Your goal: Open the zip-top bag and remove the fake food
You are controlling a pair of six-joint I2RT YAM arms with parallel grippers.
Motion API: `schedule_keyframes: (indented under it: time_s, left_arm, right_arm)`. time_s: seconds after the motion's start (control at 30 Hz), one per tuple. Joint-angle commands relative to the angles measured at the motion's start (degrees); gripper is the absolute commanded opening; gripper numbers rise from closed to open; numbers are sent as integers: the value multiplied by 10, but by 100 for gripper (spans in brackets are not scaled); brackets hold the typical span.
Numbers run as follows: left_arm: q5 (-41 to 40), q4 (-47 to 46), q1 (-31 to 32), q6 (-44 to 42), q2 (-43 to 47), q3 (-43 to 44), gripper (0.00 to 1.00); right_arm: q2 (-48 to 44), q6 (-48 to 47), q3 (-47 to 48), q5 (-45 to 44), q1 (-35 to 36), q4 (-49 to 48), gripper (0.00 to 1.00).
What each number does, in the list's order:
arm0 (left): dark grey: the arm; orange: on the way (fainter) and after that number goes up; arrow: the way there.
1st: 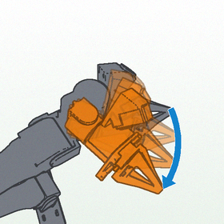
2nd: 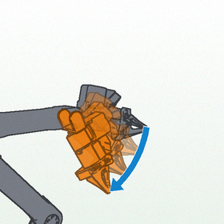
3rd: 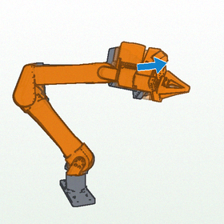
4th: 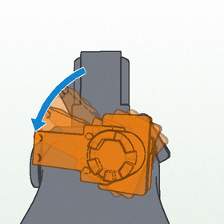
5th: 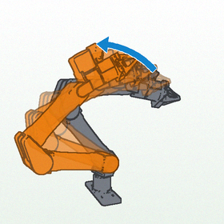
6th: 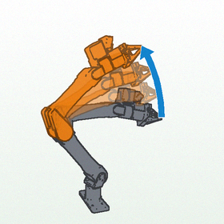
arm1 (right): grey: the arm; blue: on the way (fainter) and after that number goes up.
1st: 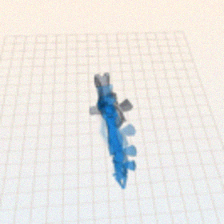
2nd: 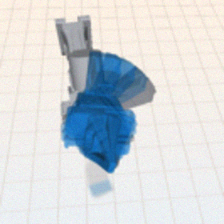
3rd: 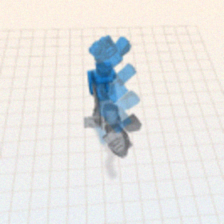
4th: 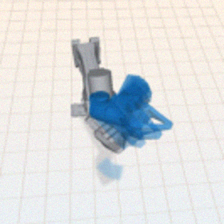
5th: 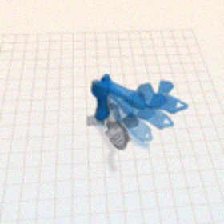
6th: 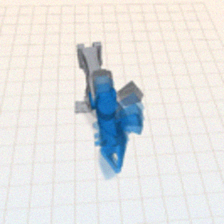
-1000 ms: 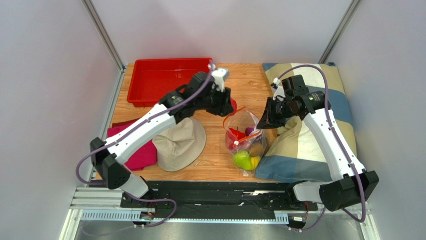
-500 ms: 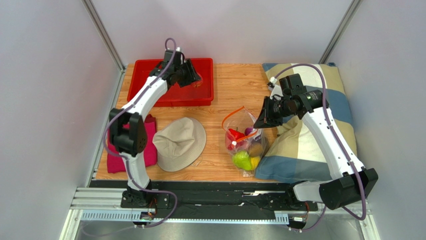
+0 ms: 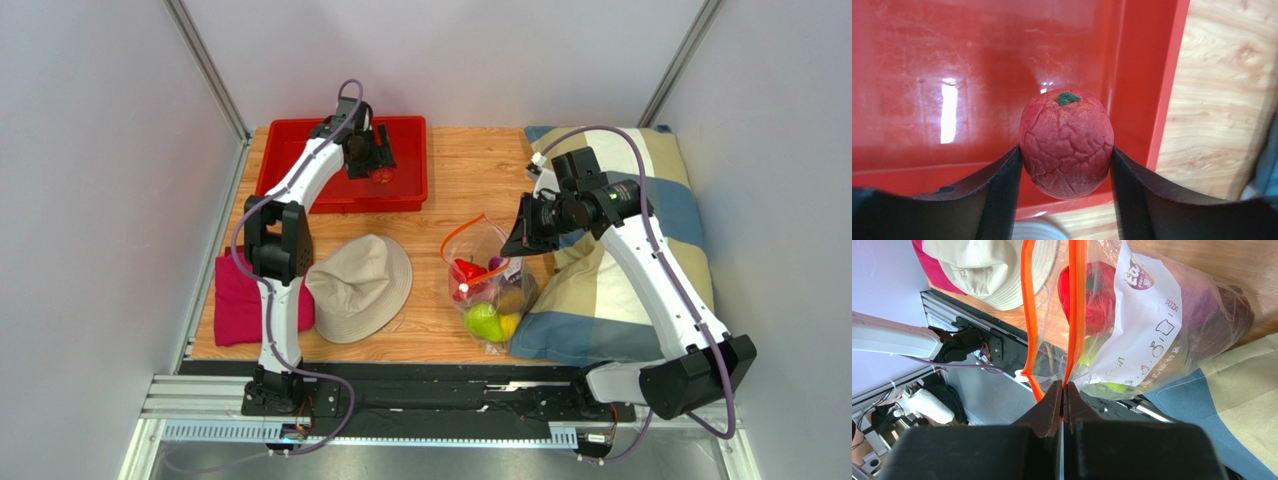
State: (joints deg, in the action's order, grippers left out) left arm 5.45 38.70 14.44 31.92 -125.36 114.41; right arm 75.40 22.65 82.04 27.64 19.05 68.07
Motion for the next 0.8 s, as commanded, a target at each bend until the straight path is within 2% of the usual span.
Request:
schedule_keyframes:
  time_s: [0.0,0.17,0.27,0.3,0.33,0.4,0.43,0.47,0.6,0.73,0.77]
  left_arm:
    - [-18,32,1,-36,68,-1,89]
    - [-13,57,6,-56,130,-16,89]
    - [59,61,28,-62,192,-50,62]
    - [111,21,44,-67,215,-73,58]
    - [139,-5,59,-70,240,-126,57]
    - [191,-70,112,-68,303,-177,50]
    - [201,-85,129,-64,321,-217,48]
    - [207,-99,166,-57,345,-234,44]
    - [188,-132,248,-69,367,-284,35]
    - [185,-152,284,-64,339,-298,25]
    - [181,-152,288,-62,327,-299,15]
  right_arm:
    - [-9,-3,15,10,0,-17,0]
    - [-3,-6,19,10,1,-15,0]
    - [0,-8,22,13,2,-15,0]
    - [1,-8,24,13,2,-15,0]
    - [0,-7,25,13,3,-15,0]
    - [0,-9,25,17,5,-15,0]
    - [1,-9,24,20,8,-15,0]
    - [-3,-9,23,22,9,-21,0]
    - [-4,4,22,35,14,-33,0]
    - [7,27,29,63,20,-55,0]
    - [12,31,39,66,22,-63,0]
